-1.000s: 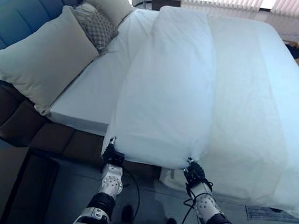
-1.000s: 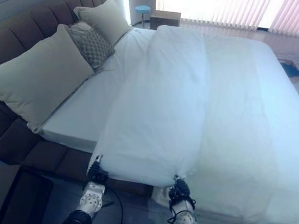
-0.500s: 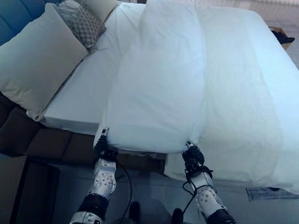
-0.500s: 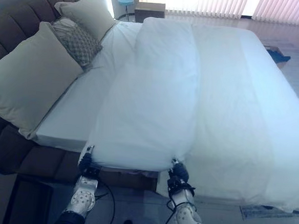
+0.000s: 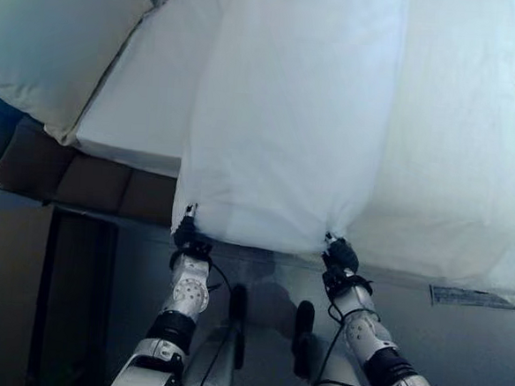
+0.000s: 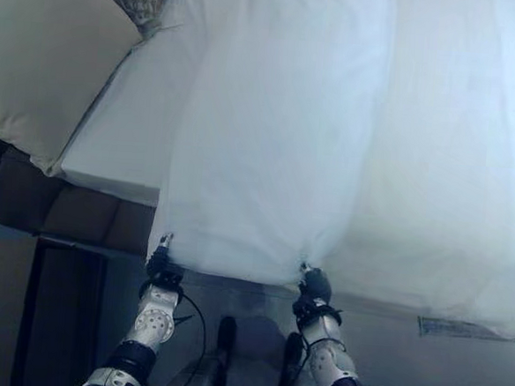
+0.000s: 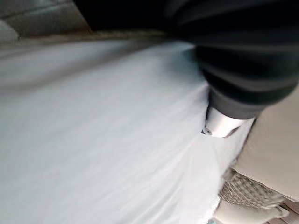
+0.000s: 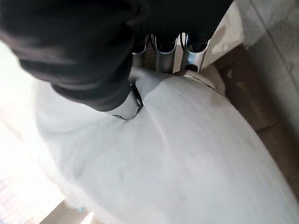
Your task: Make the bed
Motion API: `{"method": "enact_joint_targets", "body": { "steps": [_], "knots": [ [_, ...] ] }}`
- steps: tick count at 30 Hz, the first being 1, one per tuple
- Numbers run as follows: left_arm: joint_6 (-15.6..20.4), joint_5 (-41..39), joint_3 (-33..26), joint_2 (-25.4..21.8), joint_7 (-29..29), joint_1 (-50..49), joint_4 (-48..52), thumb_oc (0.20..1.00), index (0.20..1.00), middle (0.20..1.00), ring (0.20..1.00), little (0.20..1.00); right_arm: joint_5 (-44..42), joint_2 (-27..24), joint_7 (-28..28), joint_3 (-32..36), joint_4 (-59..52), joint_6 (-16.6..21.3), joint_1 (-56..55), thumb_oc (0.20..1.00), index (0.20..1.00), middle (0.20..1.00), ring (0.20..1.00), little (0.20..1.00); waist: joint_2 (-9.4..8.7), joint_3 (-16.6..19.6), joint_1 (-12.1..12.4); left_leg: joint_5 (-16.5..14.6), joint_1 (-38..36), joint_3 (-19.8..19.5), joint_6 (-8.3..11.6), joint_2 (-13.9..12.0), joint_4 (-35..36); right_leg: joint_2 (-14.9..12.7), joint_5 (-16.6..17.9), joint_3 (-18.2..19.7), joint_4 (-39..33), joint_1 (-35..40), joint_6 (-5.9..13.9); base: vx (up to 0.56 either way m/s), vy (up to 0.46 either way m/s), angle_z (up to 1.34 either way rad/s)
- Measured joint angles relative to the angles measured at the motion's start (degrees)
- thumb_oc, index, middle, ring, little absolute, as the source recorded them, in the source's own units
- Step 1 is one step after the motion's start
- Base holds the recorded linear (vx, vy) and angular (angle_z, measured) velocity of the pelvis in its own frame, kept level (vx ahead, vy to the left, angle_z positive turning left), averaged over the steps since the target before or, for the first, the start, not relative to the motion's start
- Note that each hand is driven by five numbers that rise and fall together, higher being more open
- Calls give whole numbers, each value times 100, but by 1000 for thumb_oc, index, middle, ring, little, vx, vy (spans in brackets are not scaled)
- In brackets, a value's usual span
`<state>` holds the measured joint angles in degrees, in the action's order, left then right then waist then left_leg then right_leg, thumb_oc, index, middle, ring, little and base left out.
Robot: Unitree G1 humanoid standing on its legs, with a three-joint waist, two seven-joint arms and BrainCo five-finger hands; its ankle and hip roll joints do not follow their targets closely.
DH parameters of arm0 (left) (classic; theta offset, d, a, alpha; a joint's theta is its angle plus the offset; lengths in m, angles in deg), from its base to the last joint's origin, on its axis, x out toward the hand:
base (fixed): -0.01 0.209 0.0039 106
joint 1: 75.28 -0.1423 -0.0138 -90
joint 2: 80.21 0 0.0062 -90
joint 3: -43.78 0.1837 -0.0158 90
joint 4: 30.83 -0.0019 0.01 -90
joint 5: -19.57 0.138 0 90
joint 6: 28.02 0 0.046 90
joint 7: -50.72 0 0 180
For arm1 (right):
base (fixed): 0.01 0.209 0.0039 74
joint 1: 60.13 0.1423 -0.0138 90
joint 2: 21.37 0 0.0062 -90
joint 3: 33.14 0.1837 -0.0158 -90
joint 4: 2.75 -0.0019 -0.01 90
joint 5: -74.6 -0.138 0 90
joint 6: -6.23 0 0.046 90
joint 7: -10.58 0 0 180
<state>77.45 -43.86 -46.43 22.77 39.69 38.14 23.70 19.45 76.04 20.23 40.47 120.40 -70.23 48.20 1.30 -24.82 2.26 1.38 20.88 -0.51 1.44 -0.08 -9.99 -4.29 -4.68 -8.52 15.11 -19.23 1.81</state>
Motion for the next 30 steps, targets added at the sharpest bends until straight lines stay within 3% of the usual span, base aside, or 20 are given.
{"method": "enact_joint_targets", "body": {
  "steps": [6, 7, 8, 10, 19, 30],
  "knots": [
    [90, 154, 186, -220, -30, 498, -267, 200, 200, 200, 200, 200, 287, -141, 251, -194, 326, 33, 650, 200, 200, 200, 200, 200, -1, -313, -3, 39, 445, -142, 25, 20, -138, -18, -29, -68, 201, -418, -34, 20, 21, 9],
    [117, 168, 247, -275, -38, 673, -402, 200, 200, 200, 200, 200, 328, -141, 329, -221, 445, 34, 793, 1000, 1000, 1000, 1000, 1000, 4, -364, 3, 87, 546, -158, 21, 27, -141, -49, -50, -99, 275, -519, -49, -2, 24, 22],
    [136, 188, 248, -278, -39, 734, -416, 200, 200, 200, 200, 200, 352, -143, 360, -230, 487, 34, 849, 1000, 1000, 1000, 1000, 1000, -1, -398, 0, 108, 583, -174, 17, 36, -142, -64, -67, -120, 311, -556, -53, 0, 23, 25],
    [159, 201, 391, -418, -145, 904, -627, 1000, 1000, 1000, 1000, 1000, 514, -134, 537, -288, 784, 32, 988, 1000, 1000, 1000, 1000, 1000, 3, -437, 11, 151, 614, -195, 16, 43, -119, -71, -75, -144, 313, -571, -54, 28, 31, 16],
    [189, 191, 93, -820, -792, 502, -1518, 1000, 1000, 1000, 1000, 1000, 486, -70, 856, -270, 1597, 19, 758, 1000, 1000, 1000, 1000, 1000, 3, -437, 31, 286, 569, -195, 1, 63, 76, -106, -72, -194, 307, -582, -53, 28, 31, 5],
    [315, 137, -560, -1023, -1406, 136, -1971, 1000, 1000, 1000, 1000, 1000, -1197, 343, 1053, 735, 2435, 133, 509, 1000, 1000, 1000, 1000, 1000, 11, -442, 29, 522, 367, -90, -16, 49, 340, -156, -32, -216, 383, -508, -32, -3, 3, 4]
  ]
}}
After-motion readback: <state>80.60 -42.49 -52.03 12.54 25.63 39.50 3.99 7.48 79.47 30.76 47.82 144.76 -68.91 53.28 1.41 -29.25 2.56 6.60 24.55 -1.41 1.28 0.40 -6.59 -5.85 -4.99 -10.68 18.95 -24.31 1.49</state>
